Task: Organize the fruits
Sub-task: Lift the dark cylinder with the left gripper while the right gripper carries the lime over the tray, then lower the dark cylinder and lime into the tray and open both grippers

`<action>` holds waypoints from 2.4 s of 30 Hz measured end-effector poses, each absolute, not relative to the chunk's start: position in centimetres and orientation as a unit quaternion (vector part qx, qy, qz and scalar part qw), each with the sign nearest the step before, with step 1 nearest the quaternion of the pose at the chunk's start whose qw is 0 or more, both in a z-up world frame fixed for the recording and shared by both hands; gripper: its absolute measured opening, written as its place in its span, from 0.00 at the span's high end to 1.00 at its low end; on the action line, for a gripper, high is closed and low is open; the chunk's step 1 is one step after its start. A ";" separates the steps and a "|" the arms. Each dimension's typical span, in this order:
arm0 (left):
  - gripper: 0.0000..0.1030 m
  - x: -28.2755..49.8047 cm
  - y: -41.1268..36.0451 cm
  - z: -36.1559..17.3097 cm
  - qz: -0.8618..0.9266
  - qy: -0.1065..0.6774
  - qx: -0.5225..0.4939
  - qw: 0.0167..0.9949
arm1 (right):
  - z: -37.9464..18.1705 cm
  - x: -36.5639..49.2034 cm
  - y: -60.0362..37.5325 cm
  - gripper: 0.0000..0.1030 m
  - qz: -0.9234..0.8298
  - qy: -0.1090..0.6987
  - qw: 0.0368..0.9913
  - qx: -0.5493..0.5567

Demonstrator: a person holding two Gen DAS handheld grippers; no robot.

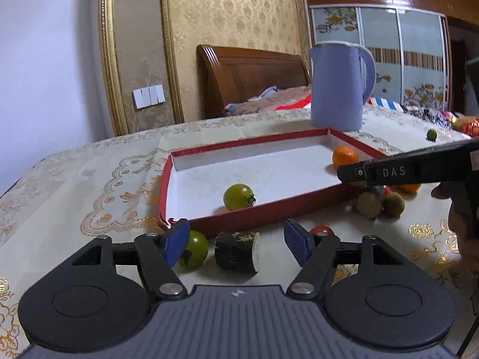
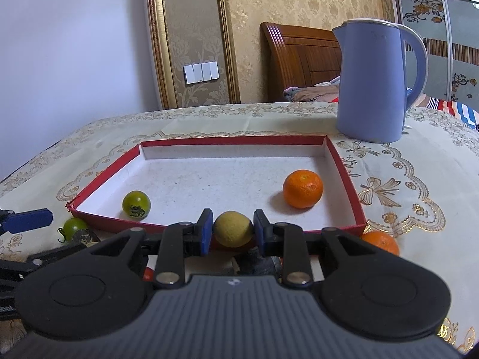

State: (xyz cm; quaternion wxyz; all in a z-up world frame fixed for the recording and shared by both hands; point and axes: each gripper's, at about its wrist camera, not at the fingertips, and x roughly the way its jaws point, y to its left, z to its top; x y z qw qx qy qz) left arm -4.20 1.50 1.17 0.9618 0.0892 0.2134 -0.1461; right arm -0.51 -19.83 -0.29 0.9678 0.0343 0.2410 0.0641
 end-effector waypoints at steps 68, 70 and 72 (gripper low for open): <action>0.68 10.8 -1.5 1.5 -0.039 0.288 0.043 0.956 | -0.9 10.9 -19.9 0.74 -0.009 0.288 0.958 0.015; 0.68 11.1 -1.3 1.5 -0.041 0.293 0.037 0.955 | -1.0 11.1 -20.0 0.74 -0.008 0.290 0.957 0.020; 0.68 11.4 -1.3 1.2 -0.040 0.301 0.036 0.952 | -1.0 11.3 -19.8 0.74 -0.009 0.293 0.956 0.016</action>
